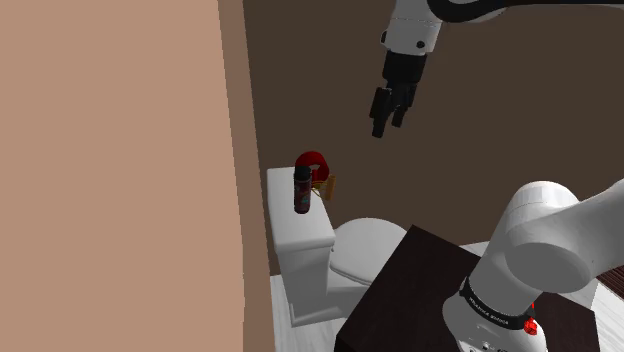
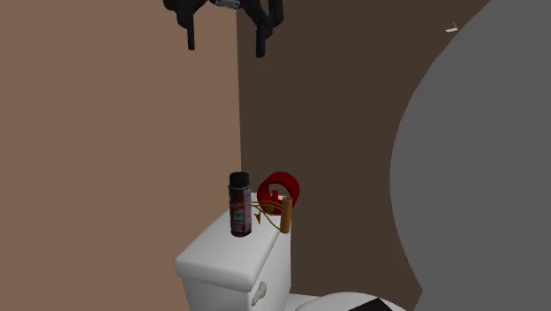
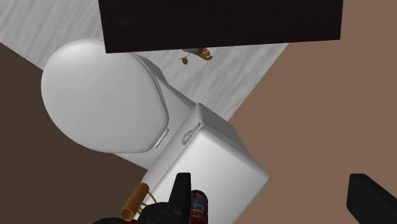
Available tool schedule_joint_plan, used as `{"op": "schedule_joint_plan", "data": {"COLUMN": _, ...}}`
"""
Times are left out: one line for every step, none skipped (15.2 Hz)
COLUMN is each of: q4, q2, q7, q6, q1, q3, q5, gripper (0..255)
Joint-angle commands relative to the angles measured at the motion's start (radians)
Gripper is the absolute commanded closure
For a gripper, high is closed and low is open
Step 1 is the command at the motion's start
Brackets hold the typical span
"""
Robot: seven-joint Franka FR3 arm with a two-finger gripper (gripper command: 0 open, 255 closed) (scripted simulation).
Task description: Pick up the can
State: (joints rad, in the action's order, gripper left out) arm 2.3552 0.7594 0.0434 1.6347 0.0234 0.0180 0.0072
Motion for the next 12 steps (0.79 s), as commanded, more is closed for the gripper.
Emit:
{"op": "schedule_joint_plan", "data": {"q4": 0.0, "q2": 0.0, "q7": 0.0, "q6": 0.0, "q1": 0.0, "q3": 0.0, "q5": 0.0, "gripper": 0}}
{"op": "schedule_joint_plan", "data": {"q4": 0.008, "q2": -0.024, "q7": -0.017, "q6": 0.032, "q1": 0.0, "q3": 0.009, "q5": -0.006, "gripper": 0}}
{"op": "schedule_joint_plan", "data": {"q4": 0.014, "q2": -0.049, "q7": -0.034, "q6": 0.065, "q1": 0.0, "q3": 0.018, "q5": -0.012, "gripper": 0}}
{"op": "schedule_joint_plan", "data": {"q4": 0.019, "q2": -0.075, "q7": -0.051, "q6": 0.097, "q1": 0.001, "q3": 0.027, "q5": -0.018, "gripper": 0}}
{"op": "schedule_joint_plan", "data": {"q4": 0.022, "q2": -0.102, "q7": -0.067, "q6": 0.128, "q1": 0.001, "q3": 0.035, "q5": -0.023, "gripper": 0}}
{"op": "schedule_joint_plan", "data": {"q4": 0.024, "q2": -0.131, "q7": -0.084, "q6": 0.16, "q1": 0.002, "q3": 0.044, "q5": -0.027, "gripper": 0}}
{"op": "schedule_joint_plan", "data": {"q4": 0.025, "q2": -0.161, "q7": -0.1, "q6": 0.191, "q1": 0.002, "q3": 0.053, "q5": -0.031, "gripper": 0}}
{"op": "schedule_joint_plan", "data": {"q4": 0.024, "q2": -0.192, "q7": -0.116, "q6": 0.222, "q1": 0.003, "q3": 0.061, "q5": -0.035, "gripper": 0}}
{"op": "schedule_joint_plan", "data": {"q4": 0.021, "q2": -0.223, "q7": -0.133, "q6": 0.252, "q1": 0.004, "q3": 0.069, "q5": -0.038, "gripper": 0}}
{"op": "schedule_joint_plan", "data": {"q4": 0.017, "q2": -0.256, "q7": -0.149, "q6": 0.282, "q1": 0.005, "q3": 0.077, "q5": -0.04, "gripper": 0}}
{"op": "schedule_joint_plan", "data": {"q4": 0.011, "q2": -0.29, "q7": -0.165, "q6": 0.311, "q1": 0.007, "q3": 0.085, "q5": -0.041, "gripper": 0}}
{"op": "schedule_joint_plan", "data": {"q4": 0.004, "q2": -0.324, "q7": -0.182, "q6": 0.339, "q1": 0.008, "q3": 0.093, "q5": -0.042, "gripper": 0}}
